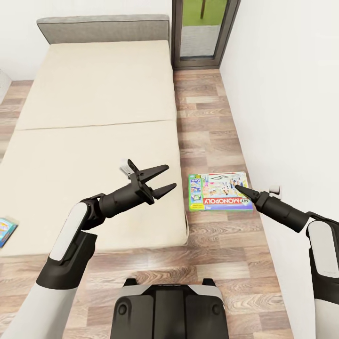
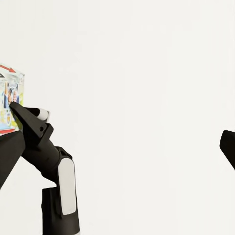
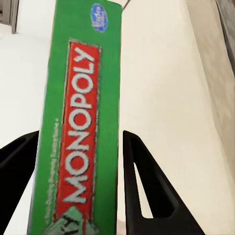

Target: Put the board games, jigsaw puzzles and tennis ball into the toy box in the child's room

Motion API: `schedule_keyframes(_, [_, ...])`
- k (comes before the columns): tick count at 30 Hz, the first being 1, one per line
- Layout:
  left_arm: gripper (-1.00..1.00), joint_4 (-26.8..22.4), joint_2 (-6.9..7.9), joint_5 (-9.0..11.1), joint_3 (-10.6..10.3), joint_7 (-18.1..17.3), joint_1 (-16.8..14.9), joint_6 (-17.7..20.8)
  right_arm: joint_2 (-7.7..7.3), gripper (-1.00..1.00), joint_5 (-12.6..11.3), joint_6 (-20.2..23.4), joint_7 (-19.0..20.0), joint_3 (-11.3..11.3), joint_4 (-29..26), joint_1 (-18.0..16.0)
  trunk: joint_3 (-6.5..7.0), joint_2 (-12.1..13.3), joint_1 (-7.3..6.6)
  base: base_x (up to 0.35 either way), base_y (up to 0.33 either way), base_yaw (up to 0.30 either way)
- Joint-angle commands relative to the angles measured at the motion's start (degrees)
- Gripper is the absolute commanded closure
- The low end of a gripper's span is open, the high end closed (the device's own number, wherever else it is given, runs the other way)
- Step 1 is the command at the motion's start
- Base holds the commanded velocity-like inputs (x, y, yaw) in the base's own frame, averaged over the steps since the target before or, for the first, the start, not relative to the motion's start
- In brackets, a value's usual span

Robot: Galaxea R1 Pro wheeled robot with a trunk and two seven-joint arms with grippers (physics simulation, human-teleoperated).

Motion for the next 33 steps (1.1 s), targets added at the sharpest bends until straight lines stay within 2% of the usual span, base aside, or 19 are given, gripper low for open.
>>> schedule_keyframes(1, [-1.00,0.0,0.04,-0.1,0.0,-0.2,0.0,0.1,0.01,1.00,0.4,0.3,0.4,-0.1,0.0,0.0,0.04,-0.1,0.04,0.000,0.000,0.000])
schedule_keyframes(33, [-1.00,0.0,0.06,-0.2,-0.2,1.0,-0.2,0.1,0.10,1.00,0.7,0.2,0.3,0.2,0.1,0.0,3.02,-0.1,0.04,0.000,0.000,0.000])
